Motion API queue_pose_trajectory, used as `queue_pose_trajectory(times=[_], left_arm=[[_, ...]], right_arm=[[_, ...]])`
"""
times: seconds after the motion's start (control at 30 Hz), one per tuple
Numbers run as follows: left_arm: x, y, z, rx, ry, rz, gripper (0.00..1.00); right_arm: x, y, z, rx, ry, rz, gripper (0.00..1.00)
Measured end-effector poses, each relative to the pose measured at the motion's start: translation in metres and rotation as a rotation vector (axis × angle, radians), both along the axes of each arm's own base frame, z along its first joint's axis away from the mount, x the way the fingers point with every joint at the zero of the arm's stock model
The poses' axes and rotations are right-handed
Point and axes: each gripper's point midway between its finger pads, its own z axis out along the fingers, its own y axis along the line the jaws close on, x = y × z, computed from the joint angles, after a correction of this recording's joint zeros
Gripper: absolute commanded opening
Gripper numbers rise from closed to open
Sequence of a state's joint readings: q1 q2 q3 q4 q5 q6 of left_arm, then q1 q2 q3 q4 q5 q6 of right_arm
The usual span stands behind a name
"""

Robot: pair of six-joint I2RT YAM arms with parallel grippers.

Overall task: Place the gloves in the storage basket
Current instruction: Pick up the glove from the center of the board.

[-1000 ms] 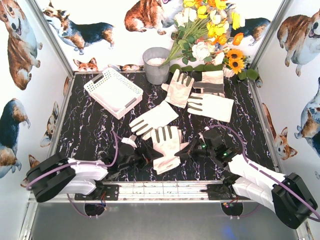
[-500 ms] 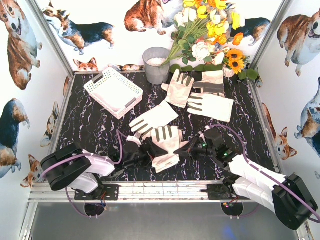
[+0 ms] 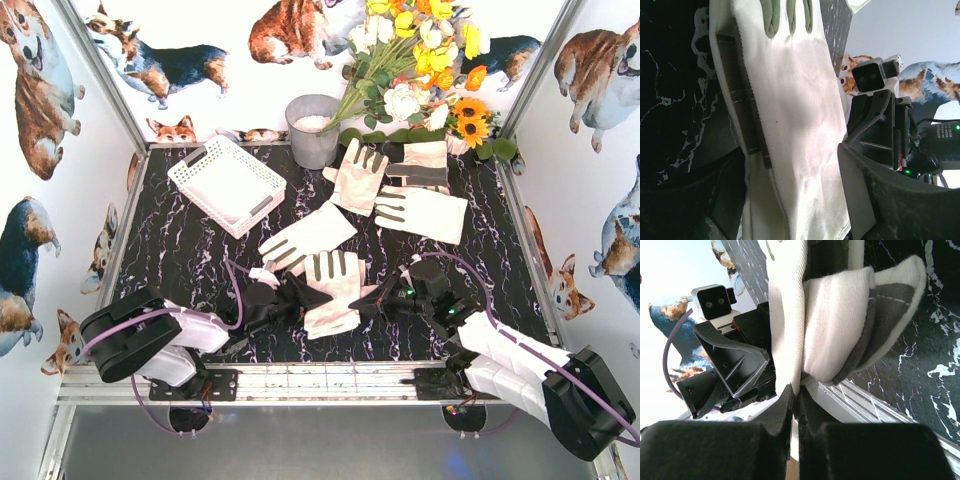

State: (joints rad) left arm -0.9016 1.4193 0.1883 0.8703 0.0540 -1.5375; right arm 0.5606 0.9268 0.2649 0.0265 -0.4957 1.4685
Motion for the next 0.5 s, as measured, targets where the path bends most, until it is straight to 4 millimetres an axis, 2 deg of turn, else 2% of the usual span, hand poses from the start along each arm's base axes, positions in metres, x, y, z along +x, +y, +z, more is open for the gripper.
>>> queue_pose_trajectory(times=[0.27, 0.5], left_arm=[[0.007, 0.002, 0.0, -0.004, -0.015, 0.028, 0.56], [0.011, -0.004, -0.014, 0.004, 0.007, 0.018, 0.55]], right_arm=[[-0.001, 0.0, -0.003, -0.007, 0.003, 0.012, 0.0], [-0.007, 0.001, -0.013, -0.025, 0.035, 0.048, 0.0]])
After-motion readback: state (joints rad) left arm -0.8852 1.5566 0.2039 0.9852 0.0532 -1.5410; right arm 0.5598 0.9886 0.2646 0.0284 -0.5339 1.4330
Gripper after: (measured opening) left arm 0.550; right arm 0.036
